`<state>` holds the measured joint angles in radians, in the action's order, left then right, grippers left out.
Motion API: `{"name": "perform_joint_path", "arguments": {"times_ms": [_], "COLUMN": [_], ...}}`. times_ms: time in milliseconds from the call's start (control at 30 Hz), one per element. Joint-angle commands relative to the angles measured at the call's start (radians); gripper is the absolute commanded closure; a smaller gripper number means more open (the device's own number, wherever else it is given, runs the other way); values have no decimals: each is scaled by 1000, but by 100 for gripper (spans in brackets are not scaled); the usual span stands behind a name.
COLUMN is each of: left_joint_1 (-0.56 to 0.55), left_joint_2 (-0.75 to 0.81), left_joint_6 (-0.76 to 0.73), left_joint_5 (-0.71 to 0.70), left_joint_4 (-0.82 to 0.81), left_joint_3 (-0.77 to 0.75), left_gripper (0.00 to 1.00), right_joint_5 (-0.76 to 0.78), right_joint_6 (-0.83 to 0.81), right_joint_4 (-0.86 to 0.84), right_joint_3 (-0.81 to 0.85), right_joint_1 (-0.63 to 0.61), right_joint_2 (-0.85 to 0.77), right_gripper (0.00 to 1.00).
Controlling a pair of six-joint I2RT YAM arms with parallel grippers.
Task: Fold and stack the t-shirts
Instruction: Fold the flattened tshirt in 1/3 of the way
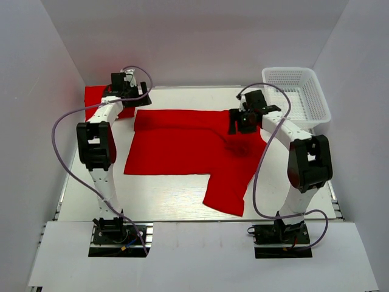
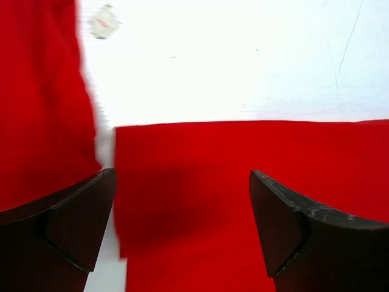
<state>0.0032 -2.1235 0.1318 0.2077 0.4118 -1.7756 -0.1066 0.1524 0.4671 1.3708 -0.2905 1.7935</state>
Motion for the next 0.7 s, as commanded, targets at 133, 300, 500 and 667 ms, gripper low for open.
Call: {"name": "perform_joint_path", "arguments": {"times_ms": [133, 300, 500, 667], "left_joint_1": [-5, -5, -5, -5], "left_joint_2": [-139, -159, -168, -107], "left_joint_6": [15, 15, 15, 25], "left_joint_5": [119, 87, 104, 104], "left_joint_4": [-22, -31, -42, -42], "left_joint_3": [-15, 25, 59, 50], "left_gripper": [0, 0, 0, 0], "right_joint_5": [-174, -206, -133, -97], "right_joint_6": [-281, -401, -441, -453], "right_joint_4": [-42, -30, -5, 2], "right_joint_3": [-44, -61, -39, -26], "right_joint_1": [-64, -117, -144, -151], "right_joint_2": [-9, 6, 64, 107], "right_gripper": [37, 37, 40, 44]}}
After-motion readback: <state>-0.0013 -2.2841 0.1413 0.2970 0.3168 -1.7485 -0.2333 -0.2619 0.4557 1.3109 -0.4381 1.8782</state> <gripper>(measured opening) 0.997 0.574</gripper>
